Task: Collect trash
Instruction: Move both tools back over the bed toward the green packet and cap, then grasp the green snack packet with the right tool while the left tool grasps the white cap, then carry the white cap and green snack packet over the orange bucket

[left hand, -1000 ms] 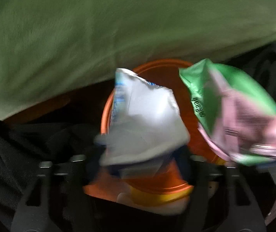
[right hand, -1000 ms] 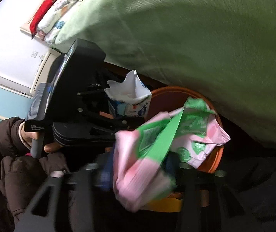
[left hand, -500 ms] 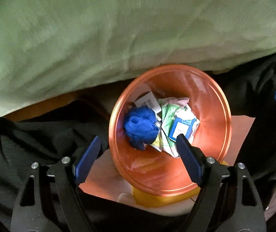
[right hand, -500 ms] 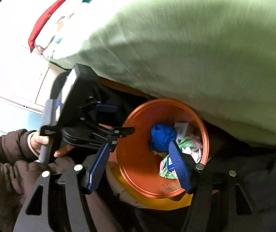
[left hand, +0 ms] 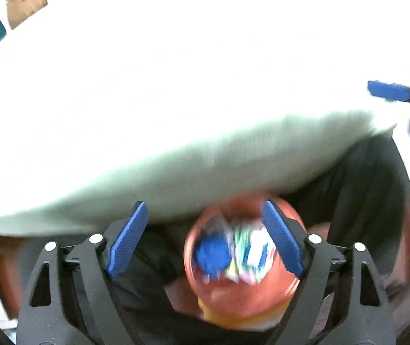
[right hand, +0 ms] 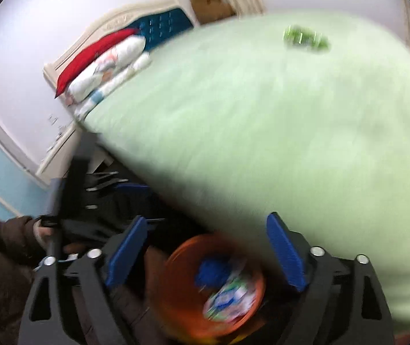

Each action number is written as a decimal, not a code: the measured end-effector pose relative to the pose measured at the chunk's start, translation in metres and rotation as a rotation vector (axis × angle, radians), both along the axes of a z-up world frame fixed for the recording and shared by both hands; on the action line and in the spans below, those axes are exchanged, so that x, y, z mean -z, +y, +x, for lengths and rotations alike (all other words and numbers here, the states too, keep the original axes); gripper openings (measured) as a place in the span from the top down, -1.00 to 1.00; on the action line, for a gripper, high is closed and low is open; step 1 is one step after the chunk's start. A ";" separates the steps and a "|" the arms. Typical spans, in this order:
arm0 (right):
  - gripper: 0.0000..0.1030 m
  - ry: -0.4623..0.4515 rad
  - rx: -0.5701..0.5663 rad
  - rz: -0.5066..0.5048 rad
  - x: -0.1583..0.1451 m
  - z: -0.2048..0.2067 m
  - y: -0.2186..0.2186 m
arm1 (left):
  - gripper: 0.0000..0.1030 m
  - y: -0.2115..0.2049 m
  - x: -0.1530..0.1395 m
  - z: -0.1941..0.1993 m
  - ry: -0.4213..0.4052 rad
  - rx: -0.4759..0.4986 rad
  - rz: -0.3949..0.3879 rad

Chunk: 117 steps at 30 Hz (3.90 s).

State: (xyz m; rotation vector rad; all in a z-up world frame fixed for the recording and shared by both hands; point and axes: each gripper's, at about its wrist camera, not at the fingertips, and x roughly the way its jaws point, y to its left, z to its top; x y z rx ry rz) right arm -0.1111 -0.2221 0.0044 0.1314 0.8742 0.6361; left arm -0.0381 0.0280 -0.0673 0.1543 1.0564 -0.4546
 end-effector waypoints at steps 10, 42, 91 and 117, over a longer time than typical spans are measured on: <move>-0.76 -0.171 0.086 -0.083 -0.043 0.147 -0.027 | -0.78 0.008 -0.077 0.100 -0.257 -0.152 -0.109; -0.01 -0.037 -0.001 -0.376 0.035 0.462 0.020 | -0.78 -0.039 -0.031 0.246 -0.221 -0.153 -0.074; 0.25 -0.178 0.489 0.117 -0.001 0.298 -0.081 | 0.68 -0.112 -0.027 0.464 -0.236 -0.231 0.036; 0.25 0.011 0.383 0.093 -0.004 0.195 -0.042 | 0.68 -0.055 -0.077 0.240 -0.249 -0.236 -0.009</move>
